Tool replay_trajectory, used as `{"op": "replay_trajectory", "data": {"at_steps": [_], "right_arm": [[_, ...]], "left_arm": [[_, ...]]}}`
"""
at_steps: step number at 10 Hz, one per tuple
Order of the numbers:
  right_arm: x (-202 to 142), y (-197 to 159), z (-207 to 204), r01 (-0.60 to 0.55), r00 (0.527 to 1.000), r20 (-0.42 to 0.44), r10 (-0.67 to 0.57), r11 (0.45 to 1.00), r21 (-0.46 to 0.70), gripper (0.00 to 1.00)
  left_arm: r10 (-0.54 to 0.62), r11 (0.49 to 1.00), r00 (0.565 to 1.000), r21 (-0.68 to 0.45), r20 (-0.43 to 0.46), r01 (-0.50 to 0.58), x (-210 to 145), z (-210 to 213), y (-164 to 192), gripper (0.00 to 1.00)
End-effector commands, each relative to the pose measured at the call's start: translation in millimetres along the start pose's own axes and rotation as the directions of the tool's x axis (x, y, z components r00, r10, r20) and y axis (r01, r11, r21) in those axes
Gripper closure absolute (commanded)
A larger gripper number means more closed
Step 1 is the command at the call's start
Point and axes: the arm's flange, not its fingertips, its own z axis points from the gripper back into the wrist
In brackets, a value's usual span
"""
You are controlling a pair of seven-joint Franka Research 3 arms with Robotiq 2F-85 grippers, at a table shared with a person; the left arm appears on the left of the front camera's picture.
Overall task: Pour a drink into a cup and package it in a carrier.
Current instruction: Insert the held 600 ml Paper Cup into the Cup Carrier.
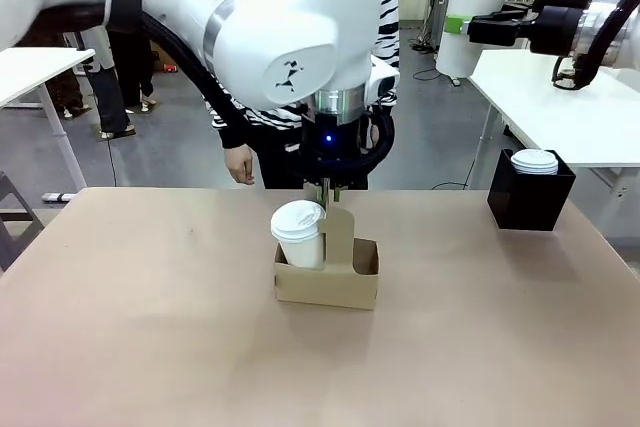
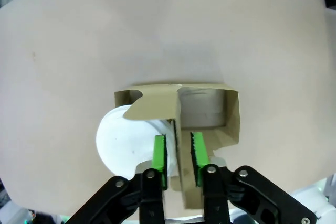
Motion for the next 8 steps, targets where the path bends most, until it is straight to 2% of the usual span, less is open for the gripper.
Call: {"op": "replay_trajectory", "data": {"at_steps": [1, 2, 4, 5, 6, 7, 8], "right_arm": [[0.0, 0.0, 0.0, 0.0, 1.0, 0.0, 0.0, 1.0, 0.0, 0.19], [-7.2, 0.2, -17.0, 0.001, 1.0, 0.03, -0.004, 0.995, 0.097, 0.19], [-25.3, 18.3, -56.6, -0.073, 0.994, 0.104, 0.041, 0.945, 0.32, 0.19], [-38.1, 30.1, -76.3, -0.103, 0.988, 0.147, 0.044, 0.899, 0.426, 0.19], [-44.3, 43.3, -94.4, -0.138, 0.98, 0.191, 0.046, 0.855, 0.5, 0.19], [-50.9, 53.7, -112.4, -0.15, 0.979, 0.202, 0.041, 0.812, 0.564, 0.19], [-62.6, 58.8, -127.4, -0.144, 0.984, 0.174, 0.04, 0.756, 0.638, 0.19]], "left_arm": [[-0.058, 0.995, 0.998, -0.077, -0.012, 0.057, -0.2, 17.7, 27.5, 0.35], [-0.079, 0.991, 0.997, -0.11, -0.002, 0.078, 1.8, 32.7, 43.9, 0.0], [-0.145, 0.97, 0.989, -0.192, 0.037, 0.149, 8.6, 65.8, 94.9, 0.0], [-0.247, 0.944, 0.965, -0.203, 0.085, 0.26, 7.9, 74.9, 121.0, 0.0], [-0.329, 0.912, 0.937, -0.217, 0.114, 0.347, 2.3, 81.9, 139.9, 0.0], [-0.438, 0.863, 0.885, -0.202, 0.155, 0.463, -0.2, 83.9, 162.8, 0.0], [-0.507, 0.811, 0.842, -0.227, 0.185, 0.539, 0.6, 80.3, 188.3, 0.0]]}}
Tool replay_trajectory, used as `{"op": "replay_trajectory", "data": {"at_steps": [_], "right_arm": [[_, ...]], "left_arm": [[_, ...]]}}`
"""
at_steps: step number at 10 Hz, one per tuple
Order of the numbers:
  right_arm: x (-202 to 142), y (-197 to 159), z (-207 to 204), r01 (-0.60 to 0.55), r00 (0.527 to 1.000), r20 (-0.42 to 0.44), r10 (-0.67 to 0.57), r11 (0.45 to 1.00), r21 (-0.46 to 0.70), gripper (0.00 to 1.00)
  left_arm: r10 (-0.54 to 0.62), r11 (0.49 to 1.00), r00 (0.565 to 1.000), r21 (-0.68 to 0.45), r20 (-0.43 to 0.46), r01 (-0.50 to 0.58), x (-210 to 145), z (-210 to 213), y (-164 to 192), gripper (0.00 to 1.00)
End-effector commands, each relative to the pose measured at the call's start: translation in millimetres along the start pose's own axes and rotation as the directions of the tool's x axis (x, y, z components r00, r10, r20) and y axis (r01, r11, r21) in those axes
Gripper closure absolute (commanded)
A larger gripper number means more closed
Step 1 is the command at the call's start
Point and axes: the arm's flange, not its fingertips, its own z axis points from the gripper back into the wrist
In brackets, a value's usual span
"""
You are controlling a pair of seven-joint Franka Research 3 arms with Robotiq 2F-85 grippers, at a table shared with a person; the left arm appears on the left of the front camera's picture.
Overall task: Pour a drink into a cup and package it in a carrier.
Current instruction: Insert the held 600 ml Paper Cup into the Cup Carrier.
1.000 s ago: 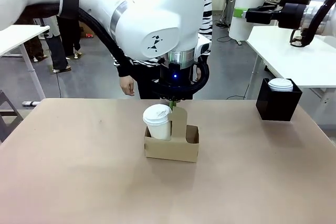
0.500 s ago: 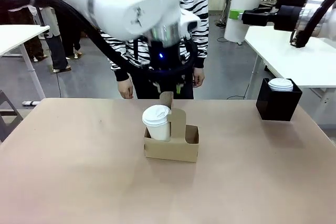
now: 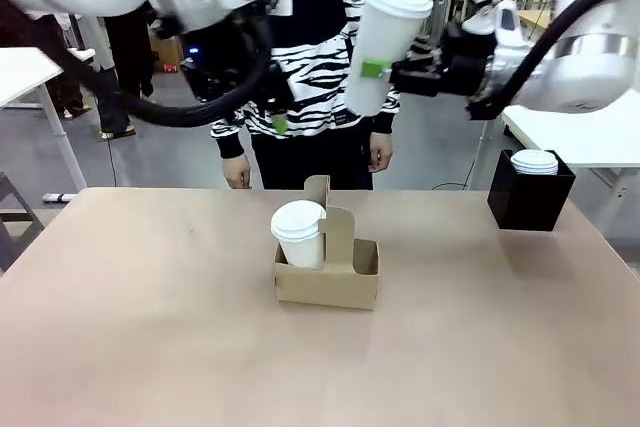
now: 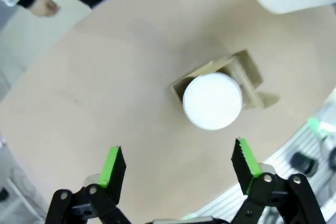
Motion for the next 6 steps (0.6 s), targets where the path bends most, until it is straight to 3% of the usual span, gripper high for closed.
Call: {"op": "replay_trajectory", "data": {"at_steps": [1, 2, 3, 4, 6], "right_arm": [[-14.4, -16.6, -6.1, 0.027, 0.999, -0.041, -0.02, 0.985, 0.173, 0.19], [-27.6, -13.7, -10.5, 0.062, 0.997, -0.063, -0.048, 0.964, 0.258, 0.19], [-29.0, -11.4, -9.1, 0.119, 0.99, -0.111, -0.088, 0.945, 0.306, 0.19], [-31.2, -1.0, -16.3, 0.039, 0.999, -0.034, -0.033, 0.985, 0.17, 0.19], [-31.2, -1.0, -16.3, 0.039, 0.999, -0.034, -0.033, 0.985, 0.17, 0.19]], "left_arm": [[-0.151, 0.986, 0.988, -0.064, 0.038, 0.153, -33.5, -5.5, 36.2, 0.0], [-0.229, 0.971, 0.971, -0.048, 0.067, 0.232, -42.6, -7.8, 43.3, 0.0], [-0.225, 0.973, 0.967, -0.021, 0.117, 0.229, -44.5, -7.5, 48.5, 0.0], [-0.164, 0.986, 0.986, -0.022, 0.016, 0.165, -27.1, -1.9, 38.8, 0.0], [-0.164, 0.986, 0.986, -0.022, 0.016, 0.165, -27.1, -1.9, 38.8, 0.0]]}}
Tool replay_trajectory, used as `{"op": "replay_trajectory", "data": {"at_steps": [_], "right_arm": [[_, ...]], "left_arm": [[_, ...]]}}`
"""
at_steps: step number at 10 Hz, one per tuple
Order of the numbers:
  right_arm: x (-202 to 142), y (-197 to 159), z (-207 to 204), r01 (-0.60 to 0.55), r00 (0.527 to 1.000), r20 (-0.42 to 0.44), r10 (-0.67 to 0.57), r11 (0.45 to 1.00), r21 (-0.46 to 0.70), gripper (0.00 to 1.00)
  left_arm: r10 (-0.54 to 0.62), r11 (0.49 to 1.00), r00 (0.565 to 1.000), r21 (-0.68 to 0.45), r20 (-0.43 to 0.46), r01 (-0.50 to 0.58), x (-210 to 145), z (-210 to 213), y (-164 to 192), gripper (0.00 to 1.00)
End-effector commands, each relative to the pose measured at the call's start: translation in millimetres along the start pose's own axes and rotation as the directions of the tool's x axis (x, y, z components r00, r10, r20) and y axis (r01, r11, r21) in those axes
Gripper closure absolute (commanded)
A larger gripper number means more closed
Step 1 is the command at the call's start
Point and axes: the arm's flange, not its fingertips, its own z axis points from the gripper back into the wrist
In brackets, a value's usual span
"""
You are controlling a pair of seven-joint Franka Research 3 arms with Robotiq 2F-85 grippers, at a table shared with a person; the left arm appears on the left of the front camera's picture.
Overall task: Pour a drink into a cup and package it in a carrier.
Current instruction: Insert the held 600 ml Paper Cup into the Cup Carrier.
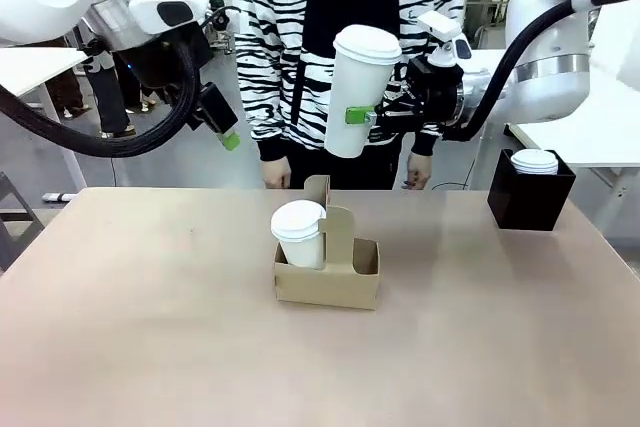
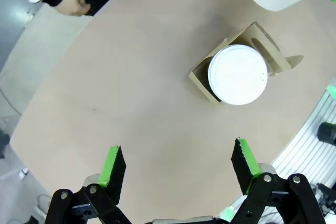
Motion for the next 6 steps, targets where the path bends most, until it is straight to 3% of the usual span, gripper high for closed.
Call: {"op": "replay_trajectory", "data": {"at_steps": [1, 2, 6], "right_arm": [[-7.9, 1.5, -1.0, 0.013, 1.0, -0.009, -0.013, 1.0, 0.024, 0.19], [-22.6, 22.1, -3.7, 0.085, 0.996, -0.036, -0.082, 0.994, 0.069, 0.19], [-41.2, 46.4, -5.4, 0.108, 0.992, -0.078, -0.1, 0.988, 0.108, 0.19]], "left_arm": [[-0.018, 1.0, 1.0, 0.006, 0.009, 0.018, -5.0, 0.3, 6.7, 0.0], [-0.109, 0.993, 0.993, -0.03, 0.047, 0.11, -30.9, -8.5, 32.1, 0.0], [-0.165, 0.986, 0.984, 0.022, 0.068, 0.163, -69.7, -13.8, 69.2, 0.0]]}}
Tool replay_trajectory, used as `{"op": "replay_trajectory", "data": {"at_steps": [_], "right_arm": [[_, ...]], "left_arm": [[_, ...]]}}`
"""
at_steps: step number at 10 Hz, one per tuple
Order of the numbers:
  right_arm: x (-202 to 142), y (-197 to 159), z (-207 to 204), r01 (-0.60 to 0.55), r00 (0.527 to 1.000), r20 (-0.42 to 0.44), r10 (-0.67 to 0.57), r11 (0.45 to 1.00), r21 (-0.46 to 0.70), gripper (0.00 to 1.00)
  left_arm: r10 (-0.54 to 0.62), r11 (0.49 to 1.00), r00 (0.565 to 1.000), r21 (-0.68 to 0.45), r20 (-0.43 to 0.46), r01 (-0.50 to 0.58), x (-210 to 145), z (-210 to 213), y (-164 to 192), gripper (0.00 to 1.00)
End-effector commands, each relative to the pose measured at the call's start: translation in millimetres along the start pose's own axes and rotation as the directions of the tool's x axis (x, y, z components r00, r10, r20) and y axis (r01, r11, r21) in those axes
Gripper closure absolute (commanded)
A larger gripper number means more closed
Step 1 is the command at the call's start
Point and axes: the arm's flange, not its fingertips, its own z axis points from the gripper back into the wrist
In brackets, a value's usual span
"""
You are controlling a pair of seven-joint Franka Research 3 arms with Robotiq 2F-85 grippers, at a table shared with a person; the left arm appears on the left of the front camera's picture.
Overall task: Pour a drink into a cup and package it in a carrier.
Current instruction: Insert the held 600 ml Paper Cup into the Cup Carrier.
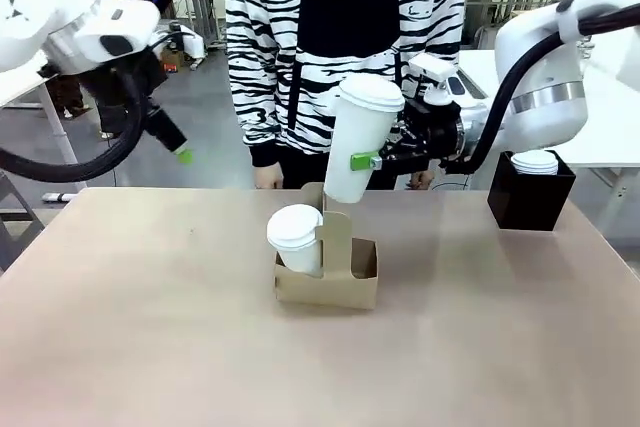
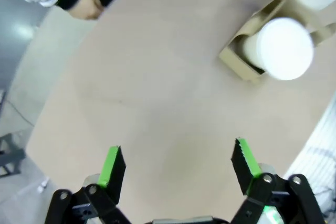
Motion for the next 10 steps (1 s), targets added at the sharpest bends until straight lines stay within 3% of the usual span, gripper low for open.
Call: {"op": "replay_trajectory", "data": {"at_steps": [1, 2, 3, 5, 10], "right_arm": [[-5.2, 17.5, -4.7, 0.001, 0.999, -0.035, 0.001, 0.999, 0.035, 0.19], [-15.1, 18.1, -6.1, -0.005, 0.999, -0.035, 0.006, 0.999, 0.039, 0.19], [-25.8, 17.8, -8.2, -0.007, 0.999, -0.037, 0.008, 0.999, 0.033, 0.19], [-36.8, 21.7, 3.8, -0.037, 0.999, -0.032, 0.036, 0.998, -0.049, 0.19], [-29.7, 34.2, 38.2, -0.037, 0.998, -0.049, 0.031, 0.993, -0.111, 0.19]], "left_arm": [[-0.126, 0.992, 0.987, 0.025, 0.102, 0.124, -30.3, 3.8, 9.8, 0.0], [-0.224, 0.975, 0.963, 0.037, 0.15, 0.221, -40.7, 3.4, 17.9, 0.0], [-0.249, 0.968, 0.95, 0.029, 0.187, 0.248, -51.4, 2.8, 27.0, 0.0], [-0.231, 0.973, 0.943, 0.032, 0.238, 0.23, -61.6, 1.6, 39.5, 0.0], [-0.207, 0.978, 0.946, 0.031, 0.249, 0.206, -55.6, -3.7, 44.1, 0.0]]}}
